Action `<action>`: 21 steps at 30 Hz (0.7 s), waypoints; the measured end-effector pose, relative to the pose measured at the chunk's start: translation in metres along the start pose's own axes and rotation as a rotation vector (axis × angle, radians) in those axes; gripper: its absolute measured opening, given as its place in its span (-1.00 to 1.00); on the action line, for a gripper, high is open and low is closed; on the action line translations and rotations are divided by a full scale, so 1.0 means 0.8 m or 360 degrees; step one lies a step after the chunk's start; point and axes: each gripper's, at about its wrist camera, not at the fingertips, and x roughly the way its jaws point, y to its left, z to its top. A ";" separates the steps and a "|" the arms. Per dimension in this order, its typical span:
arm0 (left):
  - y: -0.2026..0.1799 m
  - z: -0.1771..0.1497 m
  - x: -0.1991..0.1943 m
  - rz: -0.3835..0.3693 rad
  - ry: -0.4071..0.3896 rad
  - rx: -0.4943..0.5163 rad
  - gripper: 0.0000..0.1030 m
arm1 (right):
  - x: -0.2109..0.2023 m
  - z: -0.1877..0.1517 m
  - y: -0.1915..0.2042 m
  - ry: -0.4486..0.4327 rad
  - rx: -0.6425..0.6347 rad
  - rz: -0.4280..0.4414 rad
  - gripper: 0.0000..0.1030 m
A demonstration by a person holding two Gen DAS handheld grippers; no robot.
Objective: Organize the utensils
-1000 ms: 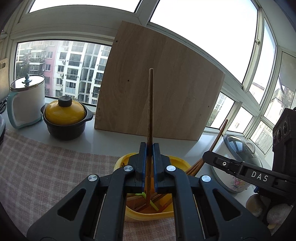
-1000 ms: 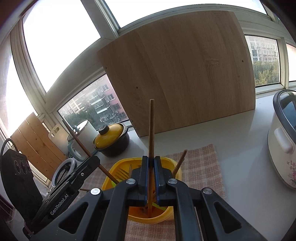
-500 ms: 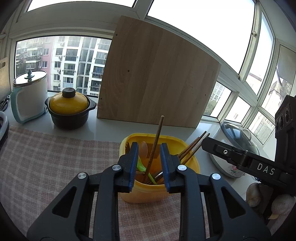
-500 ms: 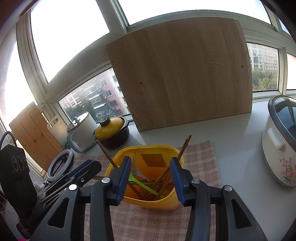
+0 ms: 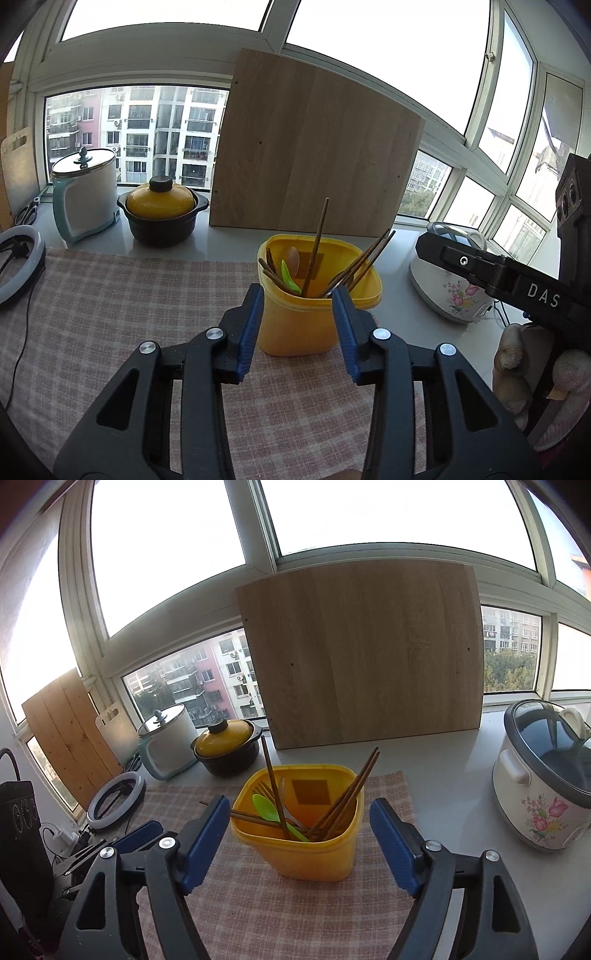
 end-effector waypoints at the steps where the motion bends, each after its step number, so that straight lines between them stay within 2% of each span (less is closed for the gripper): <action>1: -0.001 -0.002 -0.006 -0.0001 0.0002 0.0010 -0.05 | -0.005 -0.002 0.003 -0.0007 -0.0009 -0.0009 0.69; 2: -0.002 -0.004 -0.012 -0.0003 0.0007 0.0019 0.14 | -0.010 -0.004 0.006 -0.0013 -0.0016 -0.0019 0.73; 5: -0.003 -0.008 -0.032 0.0000 -0.0002 0.0035 0.30 | -0.025 -0.009 0.015 -0.0032 -0.0043 -0.0052 0.83; 7: -0.003 -0.009 -0.041 0.0023 0.0001 0.0056 0.44 | -0.033 -0.012 0.020 -0.0056 -0.0058 -0.0084 0.98; 10: -0.001 -0.012 -0.053 0.0051 0.0002 0.0076 0.59 | -0.045 -0.017 0.028 -0.0091 -0.0071 -0.0135 1.00; 13: 0.000 -0.015 -0.062 0.0105 0.0016 0.0092 0.64 | -0.054 -0.021 0.032 -0.0112 -0.0060 -0.0158 1.00; 16: 0.000 -0.019 -0.070 0.0177 0.0002 0.0107 0.97 | -0.059 -0.024 0.035 -0.0122 -0.0044 -0.0167 0.99; 21: 0.001 -0.025 -0.082 0.0226 -0.0034 0.0132 0.99 | -0.064 -0.031 0.037 -0.0121 -0.0024 -0.0189 1.00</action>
